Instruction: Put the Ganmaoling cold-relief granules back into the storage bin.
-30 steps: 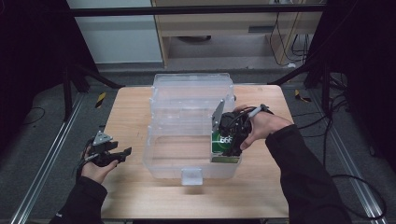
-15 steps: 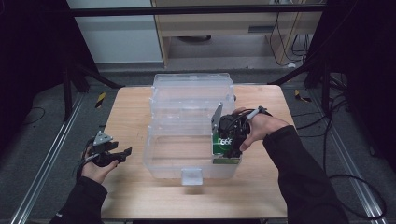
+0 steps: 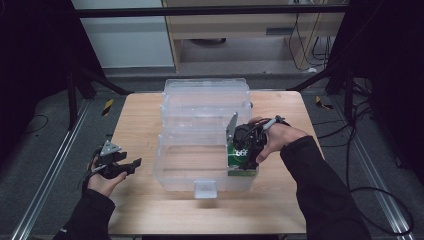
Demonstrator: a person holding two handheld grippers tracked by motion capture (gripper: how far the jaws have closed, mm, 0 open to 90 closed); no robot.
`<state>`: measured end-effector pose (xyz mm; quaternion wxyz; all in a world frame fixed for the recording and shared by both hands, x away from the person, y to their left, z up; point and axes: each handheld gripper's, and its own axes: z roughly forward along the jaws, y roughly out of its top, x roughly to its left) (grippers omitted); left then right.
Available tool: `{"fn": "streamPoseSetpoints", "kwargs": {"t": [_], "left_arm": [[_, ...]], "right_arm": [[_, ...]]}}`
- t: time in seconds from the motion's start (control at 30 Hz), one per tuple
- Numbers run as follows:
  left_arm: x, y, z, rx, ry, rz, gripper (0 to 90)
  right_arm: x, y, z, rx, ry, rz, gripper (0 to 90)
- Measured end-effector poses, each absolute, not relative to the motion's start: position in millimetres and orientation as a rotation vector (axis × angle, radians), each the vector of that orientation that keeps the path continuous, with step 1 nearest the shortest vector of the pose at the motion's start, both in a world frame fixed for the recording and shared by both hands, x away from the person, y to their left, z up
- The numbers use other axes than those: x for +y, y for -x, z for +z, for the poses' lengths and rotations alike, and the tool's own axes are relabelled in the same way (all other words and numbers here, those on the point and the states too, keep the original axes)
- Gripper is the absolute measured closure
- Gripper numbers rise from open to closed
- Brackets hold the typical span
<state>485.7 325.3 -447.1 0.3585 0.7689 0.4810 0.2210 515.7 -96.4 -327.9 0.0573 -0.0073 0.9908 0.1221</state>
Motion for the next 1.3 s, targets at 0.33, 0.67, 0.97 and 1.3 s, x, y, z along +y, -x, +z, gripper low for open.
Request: {"fn": "streamPoseSetpoints", "kwargs": {"t": [0.33, 0.67, 0.97, 1.3], "left_arm": [[325, -486, -448, 1.242, -1.985, 0.569, 32.2], [324, -486, -448, 1.239, -1.988, 0.568, 32.2], [324, -486, -447, 1.238, -1.987, 0.568, 32.2], [324, -486, -447, 1.236, -1.990, 0.567, 32.2]], "right_arm": [[-96, -519, -334, 3.018, 0.020, 0.383, 18.4], [-96, -518, -336, 3.011, 0.015, 0.393, 18.2], [-94, -518, -338, 3.015, 0.020, 0.397, 18.3], [-96, -518, -339, 3.014, 0.015, 0.417, 18.7]]}}
